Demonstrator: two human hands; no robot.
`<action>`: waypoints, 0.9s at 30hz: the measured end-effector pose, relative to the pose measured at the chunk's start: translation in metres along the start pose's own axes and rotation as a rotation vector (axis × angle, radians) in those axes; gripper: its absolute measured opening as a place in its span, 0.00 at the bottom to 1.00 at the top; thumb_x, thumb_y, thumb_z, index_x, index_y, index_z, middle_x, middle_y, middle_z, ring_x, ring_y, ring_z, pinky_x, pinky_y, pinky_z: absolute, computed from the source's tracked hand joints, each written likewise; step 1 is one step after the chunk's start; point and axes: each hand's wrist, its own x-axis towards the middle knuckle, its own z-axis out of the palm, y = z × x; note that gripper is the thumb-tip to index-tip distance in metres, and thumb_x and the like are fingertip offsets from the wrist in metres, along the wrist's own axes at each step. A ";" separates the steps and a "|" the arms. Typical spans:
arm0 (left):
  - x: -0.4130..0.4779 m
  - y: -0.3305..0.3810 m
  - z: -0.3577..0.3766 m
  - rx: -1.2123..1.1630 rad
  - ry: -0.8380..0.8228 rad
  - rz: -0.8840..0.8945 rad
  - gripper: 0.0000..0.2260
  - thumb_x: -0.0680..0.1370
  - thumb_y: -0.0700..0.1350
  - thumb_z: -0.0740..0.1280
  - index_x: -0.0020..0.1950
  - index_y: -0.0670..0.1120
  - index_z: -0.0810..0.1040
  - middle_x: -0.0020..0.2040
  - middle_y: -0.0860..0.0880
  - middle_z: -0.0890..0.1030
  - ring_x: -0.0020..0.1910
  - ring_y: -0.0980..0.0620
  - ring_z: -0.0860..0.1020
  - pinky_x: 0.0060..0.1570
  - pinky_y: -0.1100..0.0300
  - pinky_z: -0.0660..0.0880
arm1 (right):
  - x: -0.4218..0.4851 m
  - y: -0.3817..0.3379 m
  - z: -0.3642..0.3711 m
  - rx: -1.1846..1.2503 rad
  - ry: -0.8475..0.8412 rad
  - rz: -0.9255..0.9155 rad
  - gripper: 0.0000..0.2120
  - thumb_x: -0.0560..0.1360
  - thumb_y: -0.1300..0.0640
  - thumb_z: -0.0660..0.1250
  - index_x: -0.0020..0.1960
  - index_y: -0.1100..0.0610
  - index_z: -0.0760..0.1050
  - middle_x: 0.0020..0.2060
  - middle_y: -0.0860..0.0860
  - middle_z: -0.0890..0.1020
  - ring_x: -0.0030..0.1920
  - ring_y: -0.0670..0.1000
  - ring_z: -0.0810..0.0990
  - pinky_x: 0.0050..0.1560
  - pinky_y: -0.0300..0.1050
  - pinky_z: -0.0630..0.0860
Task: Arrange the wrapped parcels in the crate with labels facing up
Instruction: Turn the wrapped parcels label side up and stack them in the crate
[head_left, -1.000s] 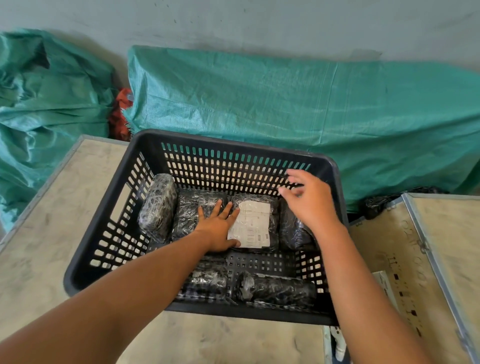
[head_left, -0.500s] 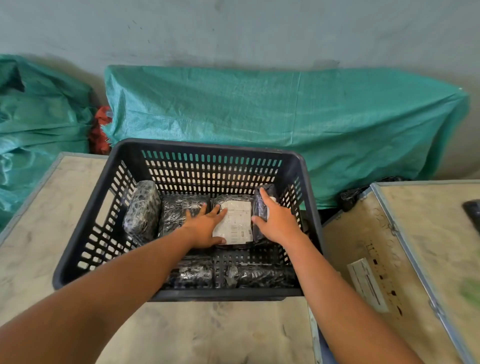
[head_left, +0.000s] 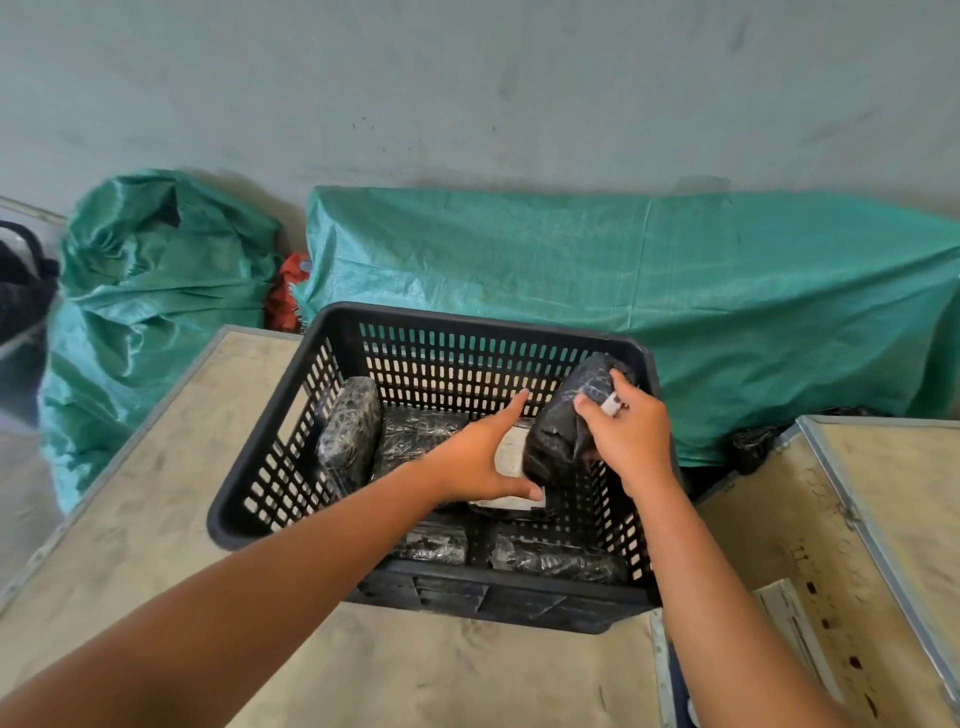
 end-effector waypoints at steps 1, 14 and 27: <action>0.000 0.004 0.004 0.007 0.050 0.019 0.59 0.64 0.71 0.75 0.82 0.60 0.41 0.81 0.53 0.62 0.77 0.51 0.64 0.74 0.53 0.63 | 0.001 -0.005 0.001 0.156 -0.024 0.087 0.35 0.74 0.52 0.77 0.77 0.54 0.68 0.62 0.52 0.83 0.51 0.49 0.85 0.46 0.54 0.86; -0.009 -0.029 -0.015 -0.331 0.322 -0.068 0.47 0.75 0.56 0.70 0.76 0.73 0.34 0.53 0.78 0.77 0.50 0.68 0.82 0.40 0.74 0.77 | 0.001 0.028 0.032 -0.114 -0.264 -0.021 0.40 0.74 0.43 0.74 0.80 0.47 0.59 0.52 0.47 0.82 0.47 0.45 0.84 0.45 0.43 0.82; 0.004 -0.034 -0.015 -0.555 0.345 -0.158 0.31 0.85 0.52 0.60 0.74 0.79 0.45 0.69 0.61 0.76 0.66 0.57 0.78 0.67 0.49 0.74 | 0.009 0.041 0.039 -0.114 -0.733 -0.082 0.75 0.50 0.38 0.87 0.78 0.29 0.36 0.79 0.41 0.53 0.79 0.44 0.53 0.79 0.54 0.53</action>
